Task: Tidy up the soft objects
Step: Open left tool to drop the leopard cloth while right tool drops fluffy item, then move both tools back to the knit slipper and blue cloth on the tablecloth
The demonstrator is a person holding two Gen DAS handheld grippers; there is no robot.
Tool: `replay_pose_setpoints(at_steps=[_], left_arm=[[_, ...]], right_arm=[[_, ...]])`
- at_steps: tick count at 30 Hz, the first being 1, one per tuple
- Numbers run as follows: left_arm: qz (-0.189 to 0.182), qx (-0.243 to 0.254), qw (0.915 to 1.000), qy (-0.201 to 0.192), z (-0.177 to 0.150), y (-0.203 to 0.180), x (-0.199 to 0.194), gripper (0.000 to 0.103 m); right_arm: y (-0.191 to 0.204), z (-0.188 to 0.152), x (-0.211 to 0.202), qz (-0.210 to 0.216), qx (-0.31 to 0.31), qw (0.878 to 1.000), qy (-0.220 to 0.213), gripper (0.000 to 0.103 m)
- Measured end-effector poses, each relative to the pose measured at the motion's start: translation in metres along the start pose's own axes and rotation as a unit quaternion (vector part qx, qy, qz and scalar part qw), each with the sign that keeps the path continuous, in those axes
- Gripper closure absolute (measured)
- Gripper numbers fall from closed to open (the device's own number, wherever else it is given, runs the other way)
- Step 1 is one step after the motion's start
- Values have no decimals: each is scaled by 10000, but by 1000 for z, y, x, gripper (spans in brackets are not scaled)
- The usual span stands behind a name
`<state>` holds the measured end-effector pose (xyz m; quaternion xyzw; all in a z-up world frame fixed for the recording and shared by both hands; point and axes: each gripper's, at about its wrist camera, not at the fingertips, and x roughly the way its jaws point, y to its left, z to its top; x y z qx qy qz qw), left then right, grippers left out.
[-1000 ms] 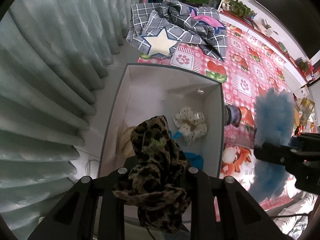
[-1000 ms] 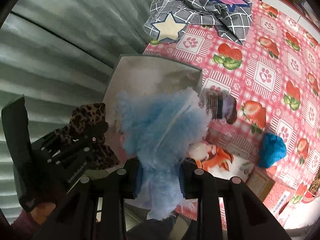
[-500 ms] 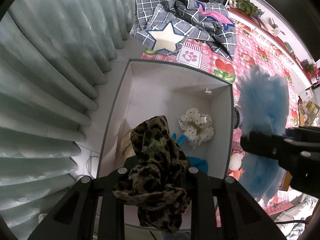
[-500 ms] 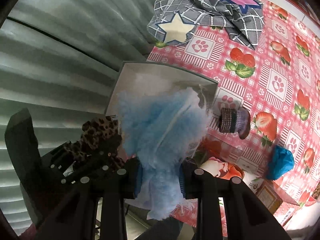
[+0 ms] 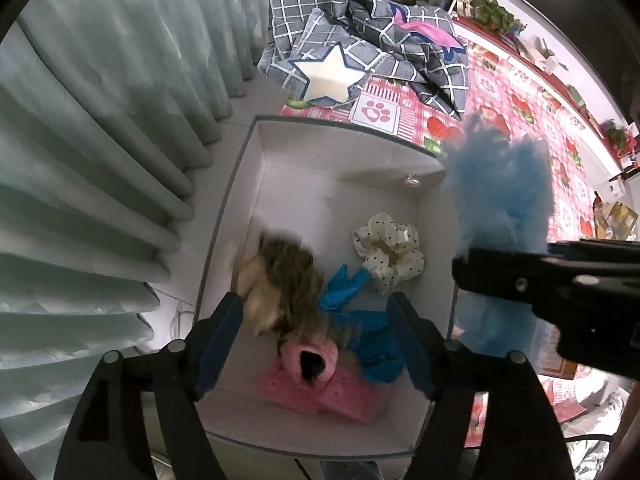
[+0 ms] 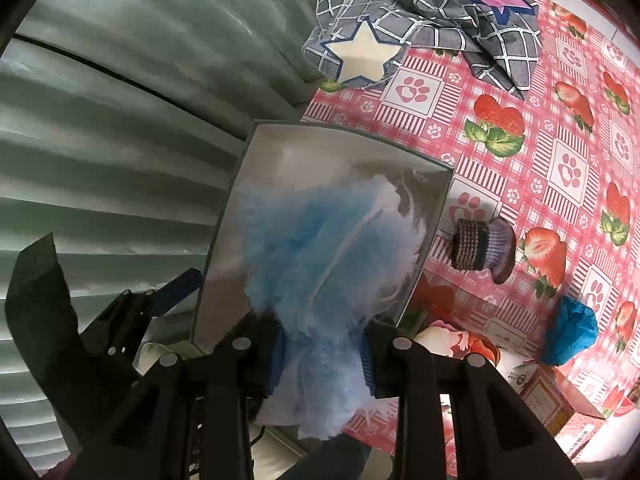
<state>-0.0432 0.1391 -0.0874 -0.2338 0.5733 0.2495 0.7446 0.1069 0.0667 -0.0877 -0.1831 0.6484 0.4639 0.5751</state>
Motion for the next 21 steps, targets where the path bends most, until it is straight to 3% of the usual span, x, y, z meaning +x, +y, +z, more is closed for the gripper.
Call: replay_pose_setpoints(at_steps=[1,2,3,4,5,9,10,13,21], left_arm=[[-6,-8,10000,23,0,0,0,25],[-32,-19,10000,51,1,1,1,25],[-51,-30,10000,61,1,1,1,24],[-53,-39,10000,60,1,2,1,22],[-33,-54,10000,74,1,2,2,18],[17,-98,9996,280,1,3,7,0],[22,-71,9996,263,1,2,7,0],[-41,-147,9996,237,1,4,6,0],[-56,-114,9995,296,0,-1,3,0]], right_arm=[[0,0,0,0,0,10000,5,70],[0,0,0,11,-4,10000,18,61],[0,1,0,41,-15,10000,25,51],[1,1,-1,74,-28,10000,-6,31],[1,1,-2,93,-41,9999,-38,22],[4,2,-7,22,-111,9999,-124,22],[4,3,-8,14,-106,9998,-157,21],[-1,4,-12,-189,-21,9995,-268,0],[-14,2,-21,-58,271,9991,-329,0]])
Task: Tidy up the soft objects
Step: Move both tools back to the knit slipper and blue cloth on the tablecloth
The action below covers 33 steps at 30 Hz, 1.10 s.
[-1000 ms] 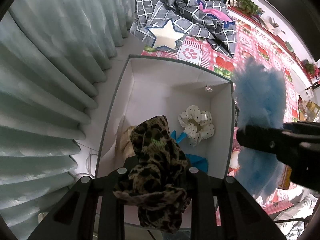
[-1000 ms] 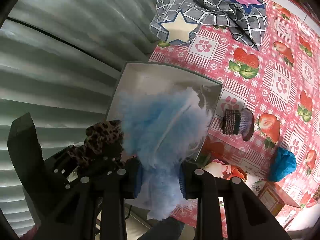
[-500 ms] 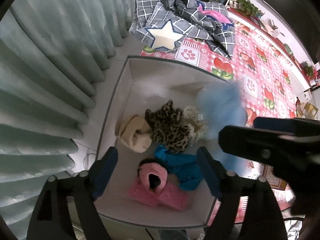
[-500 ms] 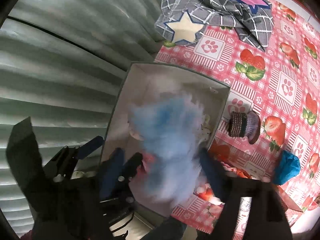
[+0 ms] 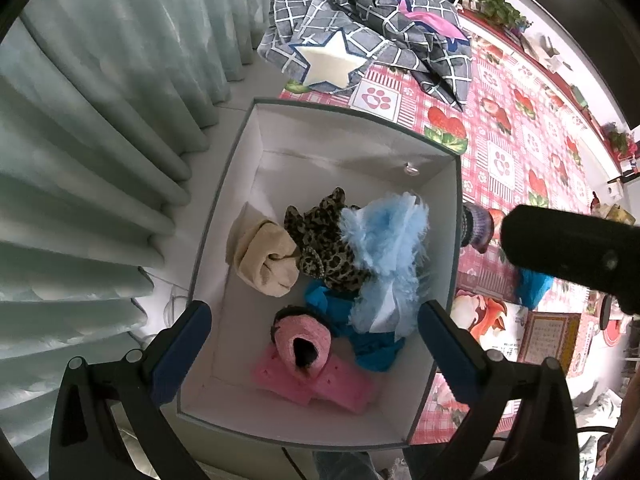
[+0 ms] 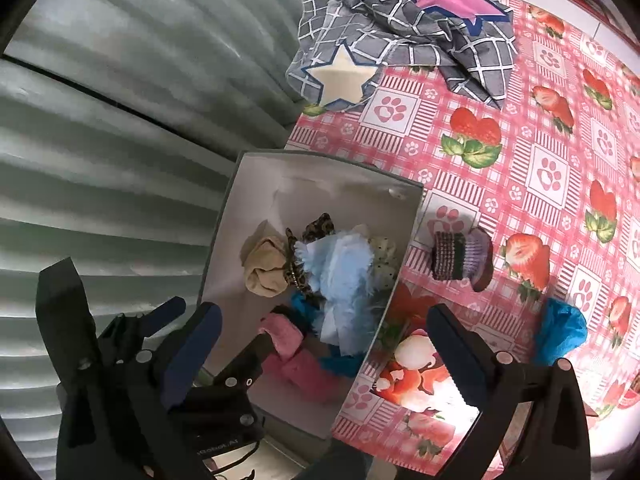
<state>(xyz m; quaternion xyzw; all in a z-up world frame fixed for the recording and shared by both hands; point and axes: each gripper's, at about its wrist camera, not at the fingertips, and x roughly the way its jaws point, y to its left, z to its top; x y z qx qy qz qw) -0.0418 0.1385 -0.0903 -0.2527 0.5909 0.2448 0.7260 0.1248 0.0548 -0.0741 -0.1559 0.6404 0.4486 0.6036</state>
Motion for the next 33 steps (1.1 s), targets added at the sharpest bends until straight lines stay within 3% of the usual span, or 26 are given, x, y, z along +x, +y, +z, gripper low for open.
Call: replay_pose_setpoints(at_steps=[11,16,22,26,33], left_arm=[[-11,-55,10000,-41,-2,-3,-6,0],[-94,80,9999,-78,-4,-15,-17,0],[-302,535,9980,-171,-2,-55,-31,0],[-389,941,9947,-148,3,-93,-30,0],[-363,1480,9883,39,6,-154,-12,0]], right_arm=[[-8,-11,-8,48,121,9999,-18,0],[-25,-20,-20,85,454,9989,17,0],[-82,-49,-54,317,1314,9908,13,0],[-135,-74,-82,364,2012,9788,-88,0],[-211,-99,-102,154,2771,9606,-164,0]])
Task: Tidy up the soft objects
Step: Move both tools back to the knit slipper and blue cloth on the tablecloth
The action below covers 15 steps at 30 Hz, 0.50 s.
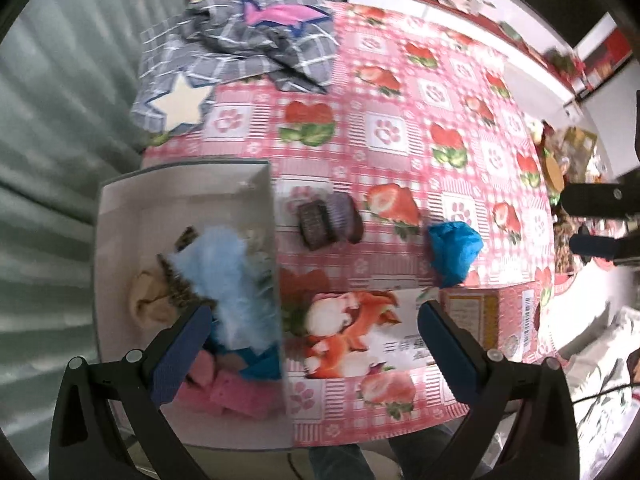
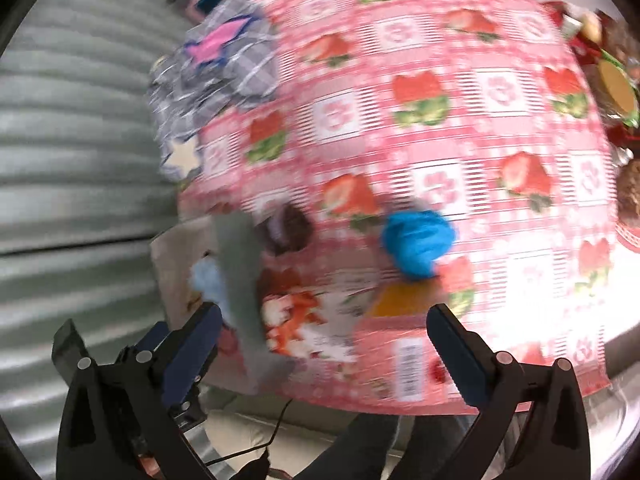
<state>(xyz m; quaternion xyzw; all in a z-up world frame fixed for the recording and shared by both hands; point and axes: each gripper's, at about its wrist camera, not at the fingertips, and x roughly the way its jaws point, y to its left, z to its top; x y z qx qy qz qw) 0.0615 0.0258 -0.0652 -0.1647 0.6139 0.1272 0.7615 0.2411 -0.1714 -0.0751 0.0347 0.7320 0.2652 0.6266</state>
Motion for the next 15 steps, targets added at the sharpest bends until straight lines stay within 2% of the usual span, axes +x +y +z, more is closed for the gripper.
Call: replay_pose_setpoints(at_steps=[5,7,9,12,15], left_arm=[[13,239,9995,212,13,-29,18,0],[-91,208,9991,345,19,-35,27,0],[-299,68,9981,537,27,-37,39,0],[-351,-17,9965,752,38,-42,55,0],[-366,-103,9941,1014,51,-48,74,0]], right_arm=[[-43,27,25,-393,49,9989,251,0],[-56,35,37,-474,37,9984,307,0],[-70,44,60,-501,39,9972,548,0],[-77,54,95,-557,-172,9941,920,0],[-77,61,130,-784,-499,9886,1185,0]])
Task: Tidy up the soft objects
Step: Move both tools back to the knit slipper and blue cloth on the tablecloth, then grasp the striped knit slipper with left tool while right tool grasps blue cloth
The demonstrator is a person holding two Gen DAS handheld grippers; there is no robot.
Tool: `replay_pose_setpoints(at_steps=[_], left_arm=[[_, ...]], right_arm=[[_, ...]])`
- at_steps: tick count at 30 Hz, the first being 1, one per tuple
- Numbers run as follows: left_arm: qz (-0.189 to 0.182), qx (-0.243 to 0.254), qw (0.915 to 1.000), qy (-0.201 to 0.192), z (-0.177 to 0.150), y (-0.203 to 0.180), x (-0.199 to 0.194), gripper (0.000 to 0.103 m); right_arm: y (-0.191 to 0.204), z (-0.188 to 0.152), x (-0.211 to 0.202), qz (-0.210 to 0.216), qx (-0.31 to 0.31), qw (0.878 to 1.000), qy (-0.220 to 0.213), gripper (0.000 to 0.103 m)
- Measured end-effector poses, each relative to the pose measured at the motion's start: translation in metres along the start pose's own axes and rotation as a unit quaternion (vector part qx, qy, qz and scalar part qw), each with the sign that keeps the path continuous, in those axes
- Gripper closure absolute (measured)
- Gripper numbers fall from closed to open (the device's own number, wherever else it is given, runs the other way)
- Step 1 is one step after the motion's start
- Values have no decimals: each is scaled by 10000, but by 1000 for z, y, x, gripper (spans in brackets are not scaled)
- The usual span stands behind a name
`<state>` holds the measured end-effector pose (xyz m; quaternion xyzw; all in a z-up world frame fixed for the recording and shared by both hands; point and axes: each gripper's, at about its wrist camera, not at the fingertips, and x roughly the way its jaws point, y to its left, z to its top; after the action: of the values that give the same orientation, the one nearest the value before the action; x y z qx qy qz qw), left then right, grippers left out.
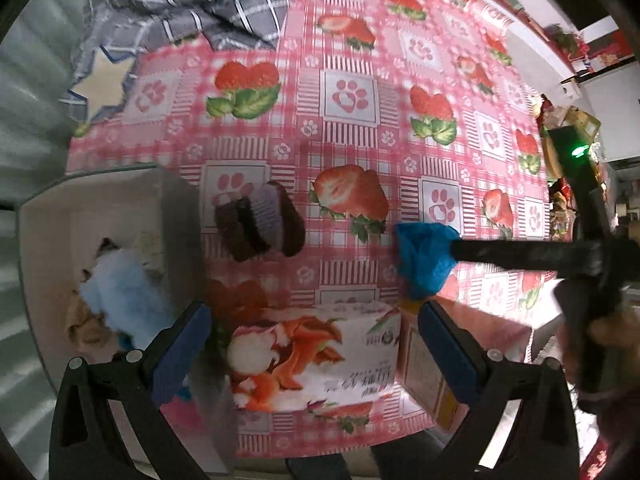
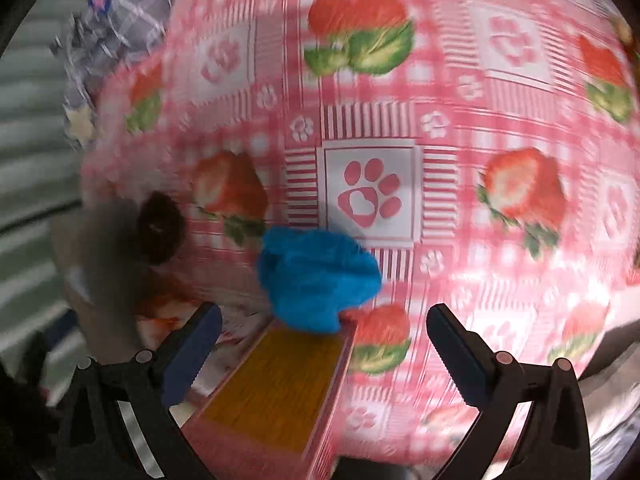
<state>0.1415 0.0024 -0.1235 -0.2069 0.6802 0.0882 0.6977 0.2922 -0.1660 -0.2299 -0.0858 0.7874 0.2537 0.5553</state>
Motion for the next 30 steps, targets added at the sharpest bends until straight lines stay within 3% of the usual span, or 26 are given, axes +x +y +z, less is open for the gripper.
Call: replay_pose_setpoints(at_steps=[4,9,13,19,25,28,30], left_arm=[[178,-111,9993,299,19,-5,26,0],[633,-104,9962,595,37,-15,58,0],[1256,55,9895,712,48,-22,80,0],[1547,-11,9822,1067,56,-19,109,0],[1450,-60,9820,1210,65,-16,127,0],[1206,-121,9862,1128,75,-19,127,0],[844,54,9916,974,82,-36,121,0]], right_arm=[[3,13,36,-227,-290,9989,287,0],[-7,11,48,-1049,-554,9929,102,0],[-32,7,47,-972,-382,9945,87,0],[-59,-2,38,-794,-159,9967,-6,0],[-87,-10,26,-667,-52,9977,-116,0],[-99,-13,18,-627,-13,9979,-173,0],[-108,-16,12,-629,40,9977,-253,0]])
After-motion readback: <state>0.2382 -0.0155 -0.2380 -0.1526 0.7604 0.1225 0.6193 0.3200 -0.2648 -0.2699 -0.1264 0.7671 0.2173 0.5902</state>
